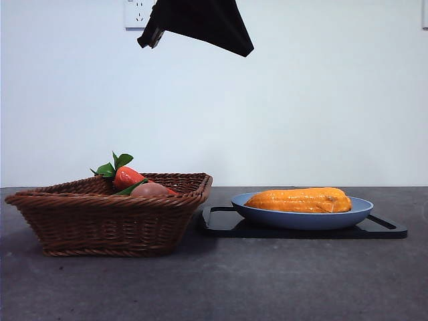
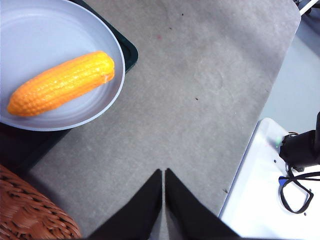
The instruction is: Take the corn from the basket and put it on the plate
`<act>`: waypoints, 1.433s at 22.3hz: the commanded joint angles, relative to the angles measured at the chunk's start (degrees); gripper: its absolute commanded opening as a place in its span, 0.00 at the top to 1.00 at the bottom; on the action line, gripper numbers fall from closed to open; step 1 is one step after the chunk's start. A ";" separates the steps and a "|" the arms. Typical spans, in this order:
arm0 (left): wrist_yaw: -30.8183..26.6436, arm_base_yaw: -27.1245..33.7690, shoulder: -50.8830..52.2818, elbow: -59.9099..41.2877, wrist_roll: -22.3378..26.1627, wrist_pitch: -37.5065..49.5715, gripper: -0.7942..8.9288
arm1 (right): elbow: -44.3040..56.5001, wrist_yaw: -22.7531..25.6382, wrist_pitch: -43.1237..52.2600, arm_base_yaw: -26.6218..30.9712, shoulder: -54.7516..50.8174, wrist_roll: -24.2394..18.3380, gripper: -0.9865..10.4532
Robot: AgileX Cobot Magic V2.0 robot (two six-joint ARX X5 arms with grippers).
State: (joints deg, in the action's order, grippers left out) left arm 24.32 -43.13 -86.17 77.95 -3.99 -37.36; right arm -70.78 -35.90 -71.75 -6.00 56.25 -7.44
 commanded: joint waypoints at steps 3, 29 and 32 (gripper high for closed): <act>0.07 -0.33 -0.28 1.53 0.52 4.22 0.91 | -0.35 -0.15 2.03 -0.13 0.52 -0.11 0.91; -8.50 45.97 64.74 -54.10 7.65 35.23 0.91 | -0.35 -0.13 6.21 -0.13 0.52 -0.11 0.91; -8.76 46.18 69.29 -59.98 7.58 36.13 0.91 | -0.35 -0.13 6.21 -0.13 0.52 -0.11 0.91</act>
State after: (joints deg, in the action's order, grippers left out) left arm 15.88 2.87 -17.82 18.98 3.51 -2.50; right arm -70.78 -35.88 -65.84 -6.00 56.29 -7.44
